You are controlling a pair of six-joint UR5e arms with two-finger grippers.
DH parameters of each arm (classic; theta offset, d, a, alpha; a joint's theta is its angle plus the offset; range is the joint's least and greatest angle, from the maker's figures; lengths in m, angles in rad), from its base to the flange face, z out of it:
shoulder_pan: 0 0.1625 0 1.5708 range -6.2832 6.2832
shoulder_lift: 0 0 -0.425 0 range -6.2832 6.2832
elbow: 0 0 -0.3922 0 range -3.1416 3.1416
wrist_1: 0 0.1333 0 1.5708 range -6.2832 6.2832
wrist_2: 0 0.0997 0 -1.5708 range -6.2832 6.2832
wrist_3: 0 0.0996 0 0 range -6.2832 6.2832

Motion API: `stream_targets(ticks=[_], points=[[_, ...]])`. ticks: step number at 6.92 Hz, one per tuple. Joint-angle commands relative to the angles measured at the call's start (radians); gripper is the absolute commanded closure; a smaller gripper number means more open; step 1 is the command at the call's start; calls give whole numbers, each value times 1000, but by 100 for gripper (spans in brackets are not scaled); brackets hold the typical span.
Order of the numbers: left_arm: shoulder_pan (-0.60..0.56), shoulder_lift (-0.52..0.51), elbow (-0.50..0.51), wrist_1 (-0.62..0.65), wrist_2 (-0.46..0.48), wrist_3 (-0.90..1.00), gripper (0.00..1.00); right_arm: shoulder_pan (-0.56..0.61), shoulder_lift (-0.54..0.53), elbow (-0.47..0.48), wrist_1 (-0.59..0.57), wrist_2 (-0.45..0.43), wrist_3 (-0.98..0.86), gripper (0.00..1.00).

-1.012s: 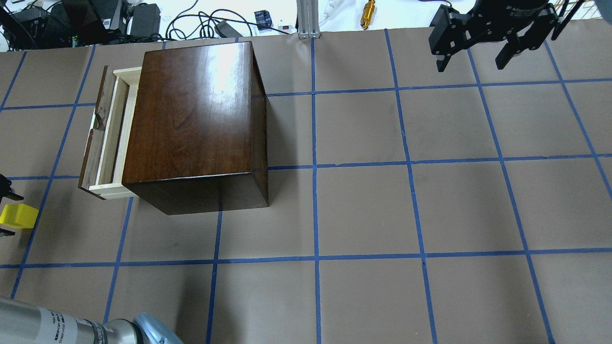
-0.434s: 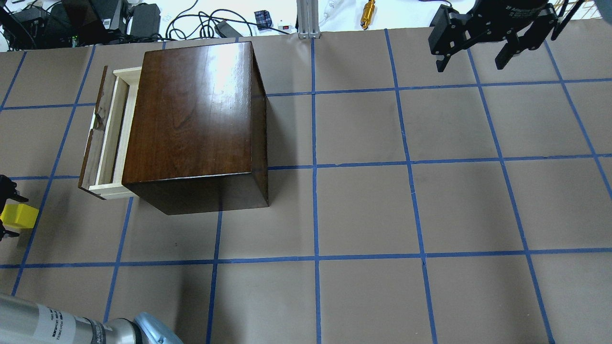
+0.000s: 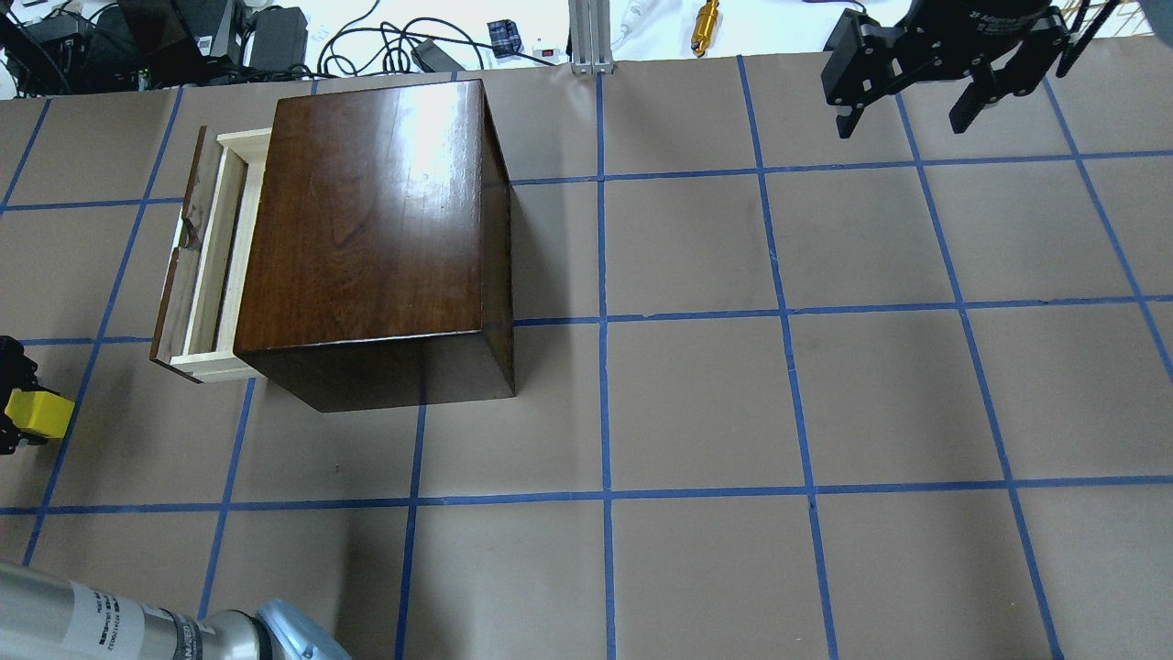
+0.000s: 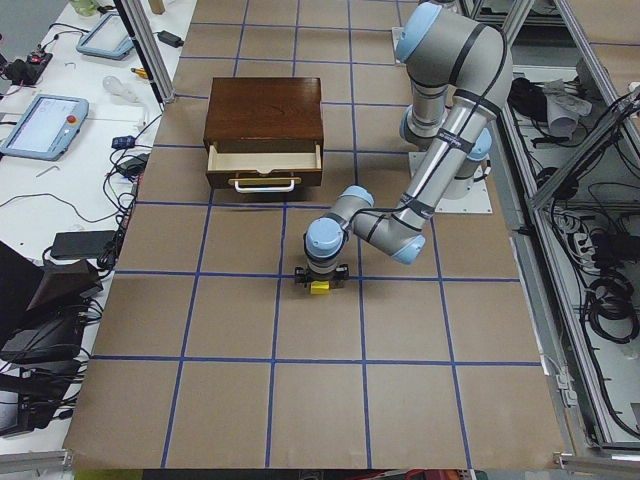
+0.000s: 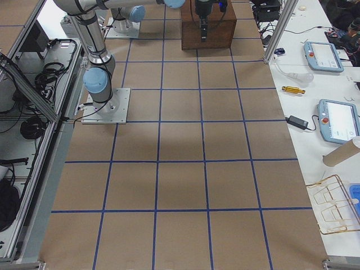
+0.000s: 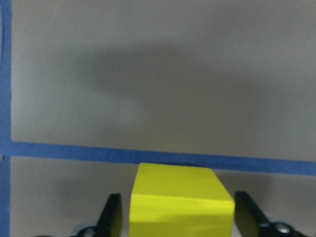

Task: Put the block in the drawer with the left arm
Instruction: 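Lift the yellow block with the left gripper and carry it toward the drawer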

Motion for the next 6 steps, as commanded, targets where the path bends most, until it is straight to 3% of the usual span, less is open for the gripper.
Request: stream_targets(ticks=[1,3,4,6], points=[[0,1,1,1,-6,-3,64,0,1,0,0,1,0,0],[0,4,1,2,-8,-3,93,-1,0,0,0,0,0,0],[0,5,1,2,-6,-3,99,0,0,0,0,0,0,0],[0,5,1,1,-8,-1,100,0,0,0,0,1,0,0]])
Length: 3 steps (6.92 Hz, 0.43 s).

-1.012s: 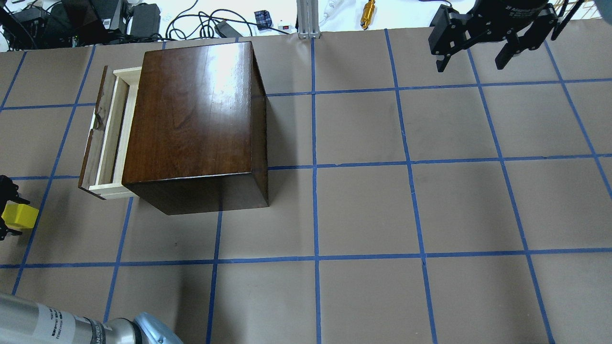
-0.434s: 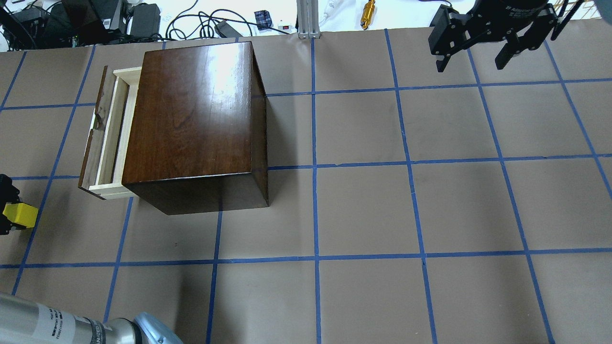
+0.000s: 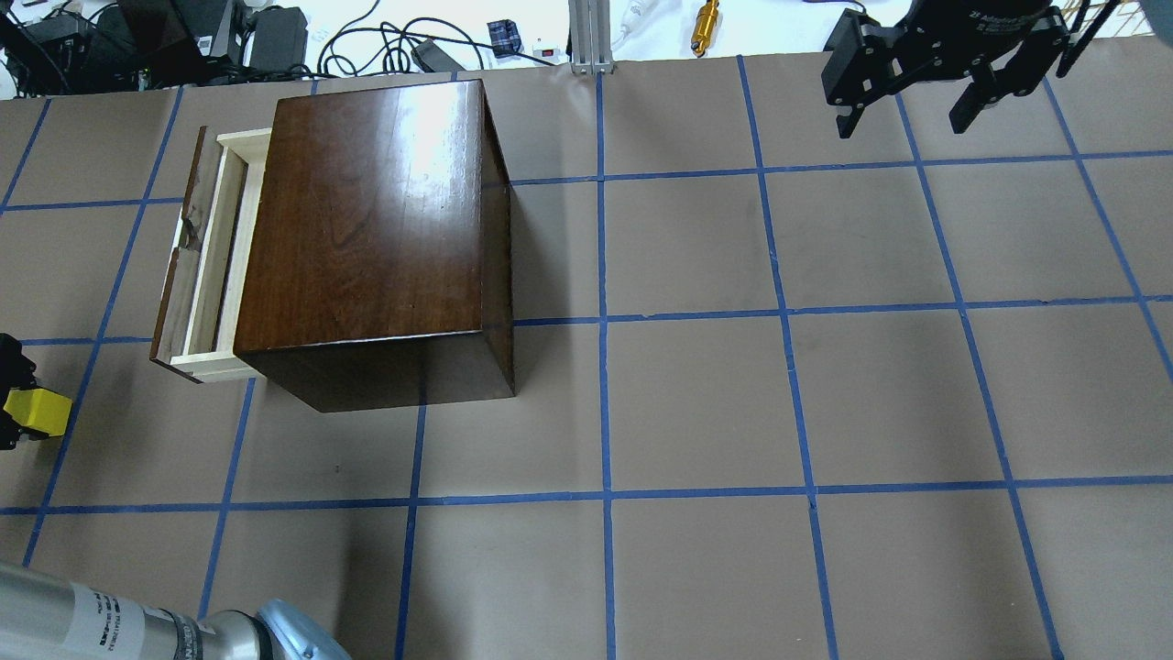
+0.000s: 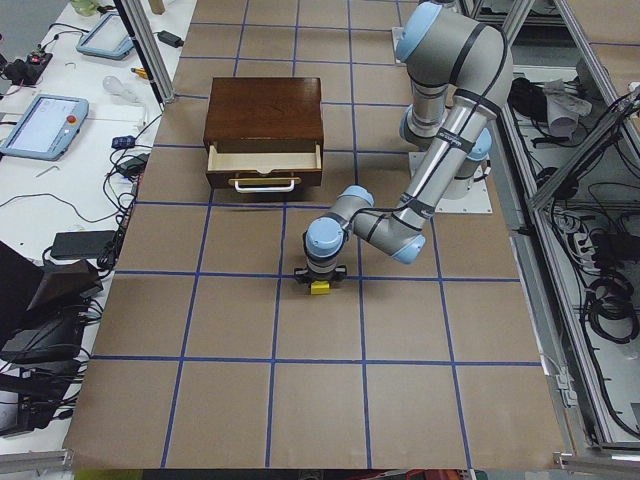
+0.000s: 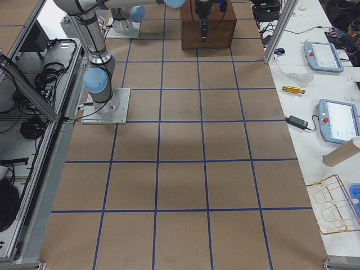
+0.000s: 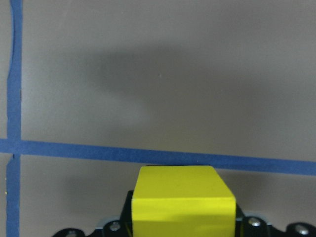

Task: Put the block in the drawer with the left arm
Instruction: 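Lift the yellow block with the left gripper and carry it toward the drawer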

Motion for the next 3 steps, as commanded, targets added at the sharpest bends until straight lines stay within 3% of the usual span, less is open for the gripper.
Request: stream_targets(ticks=[1,3], points=[[0,8,0,-1,-1,1,100,1,-1,0,0,1,0,0],[-8,49,46,-32,2,1,100,1,-1,0,0,1,0,0]])
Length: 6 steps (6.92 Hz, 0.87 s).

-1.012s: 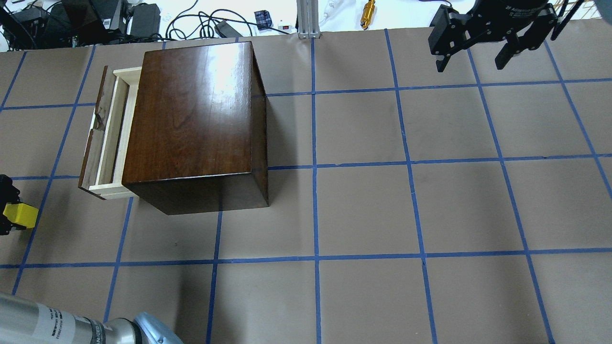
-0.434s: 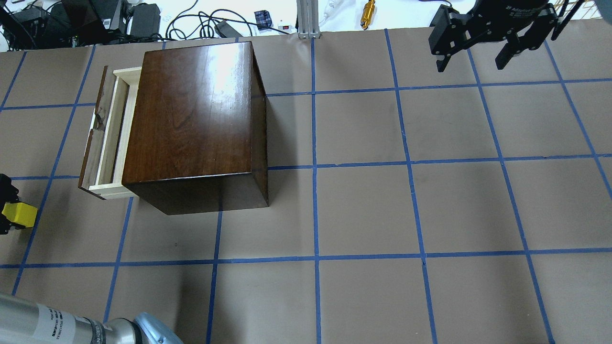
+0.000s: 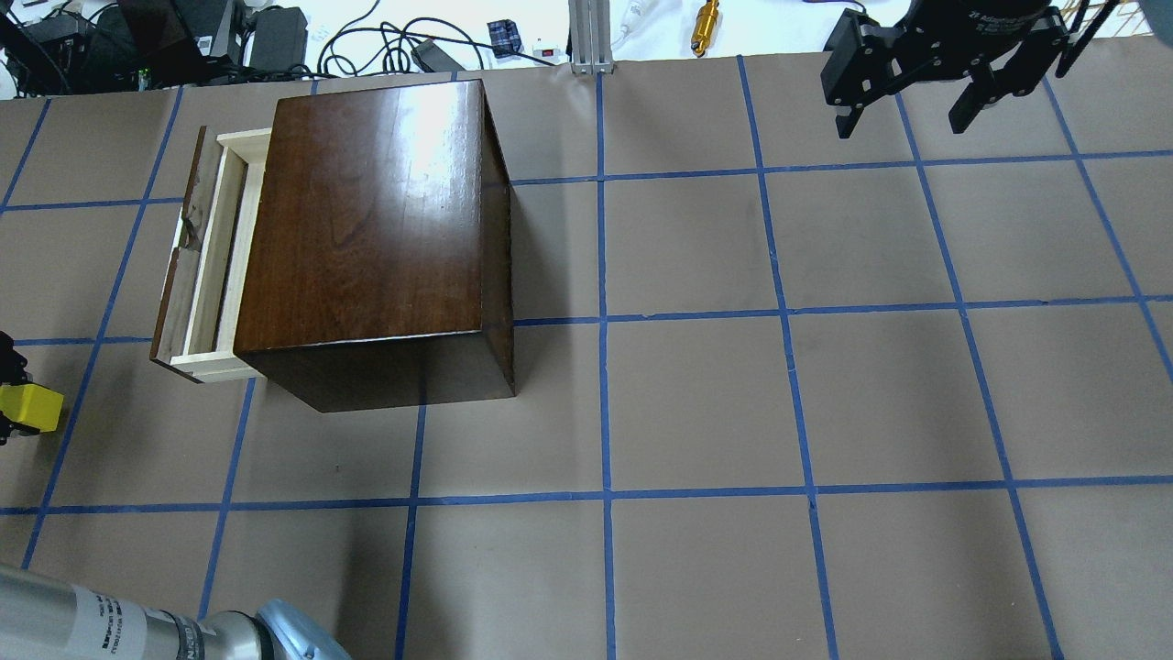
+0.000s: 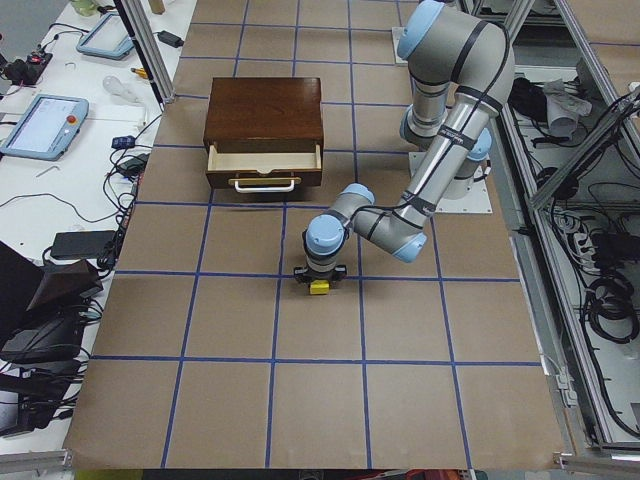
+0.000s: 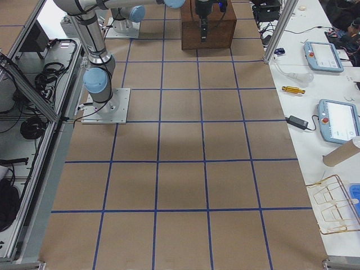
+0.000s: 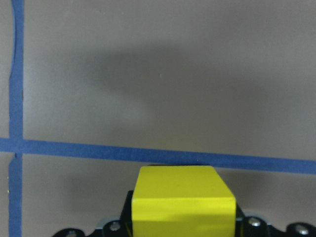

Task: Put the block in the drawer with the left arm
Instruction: 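Lift the yellow block with the left gripper and carry it toward the drawer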

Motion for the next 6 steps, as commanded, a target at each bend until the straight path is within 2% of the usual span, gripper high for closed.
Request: stream_targets(ticks=[1,4,6], points=[[-13,52,89,-139,-1,-15,100,0,1,0,0,1,0,0],[-139,149,282,-487,-16,-159,100,0,1,0,0,-1,0,0],[-270,203,307,-549,-20,-252,100,-1,-1,0,0,1,0,0]])
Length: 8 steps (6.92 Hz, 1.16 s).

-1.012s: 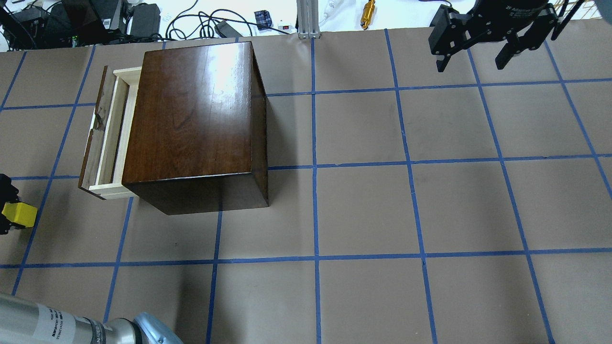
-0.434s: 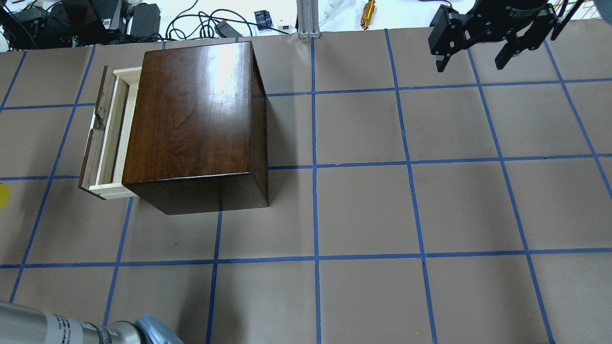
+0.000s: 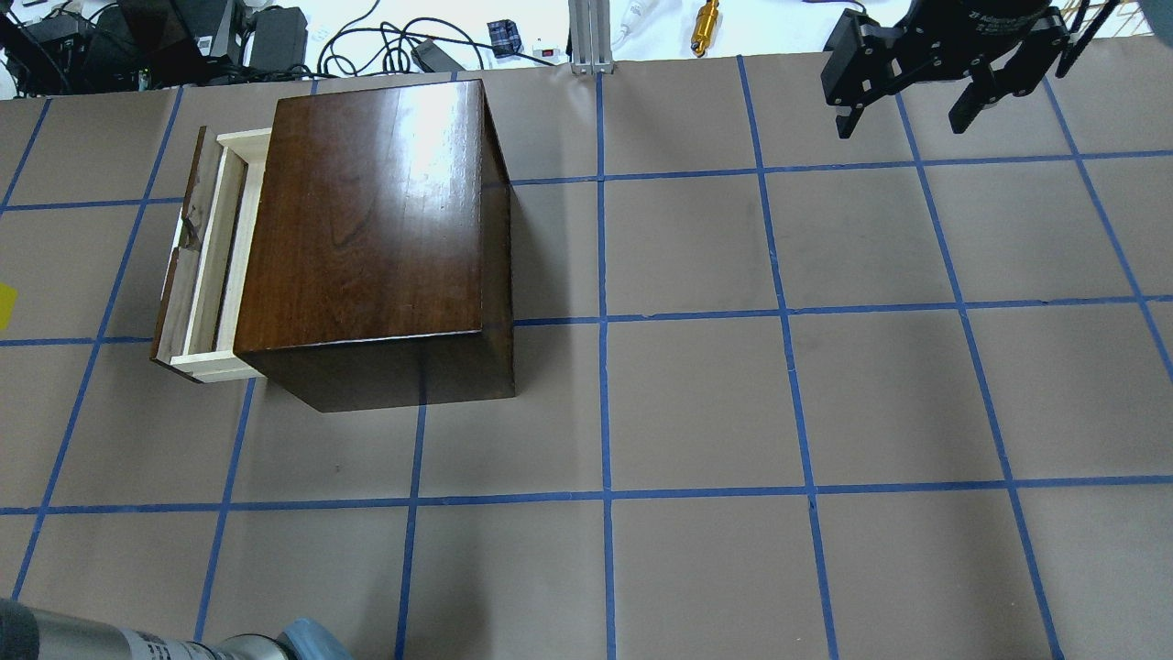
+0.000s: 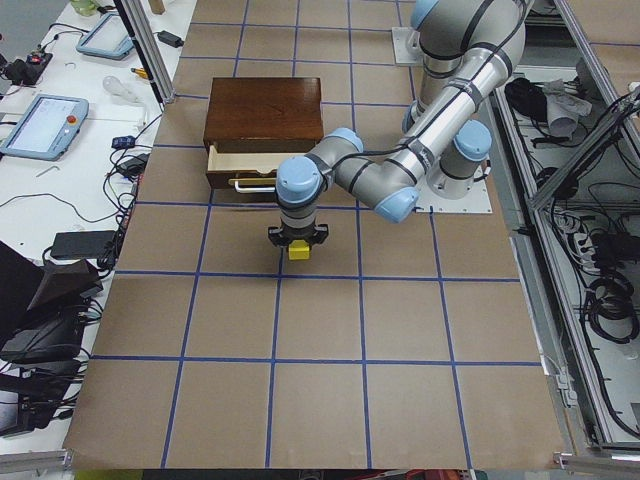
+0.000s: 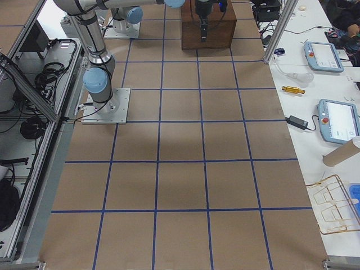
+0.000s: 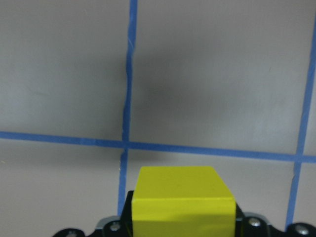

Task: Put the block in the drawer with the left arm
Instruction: 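Lift the yellow block with the left gripper and carry it toward the drawer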

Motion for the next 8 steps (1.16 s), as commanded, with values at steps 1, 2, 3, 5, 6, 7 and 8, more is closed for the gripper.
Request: stream_targets(ticks=[1,2,3,5,6,7,8], points=[[-161,58,17,-62,-2,-157,100,0,0,0,0,1,0,0],[-247,58,17,-84,-8,-205,100,0,0,0,0,1,2,0],[-318,59,22,-96,-42,-279,100,0,1,0,0,1,2,0],[-352,38,20,-93,-48,-319,100,0,1,0,0,1,2,0],[-354,20,14,-84,-48,-318,100,0,0,0,0,1,0,0],[-364,9,14,-75,-48,-319,100,-1,1,0,0,0,0,0],[-383,-2,13,-50,-47,-312,100,-1,0,0,0,0,0,0]])
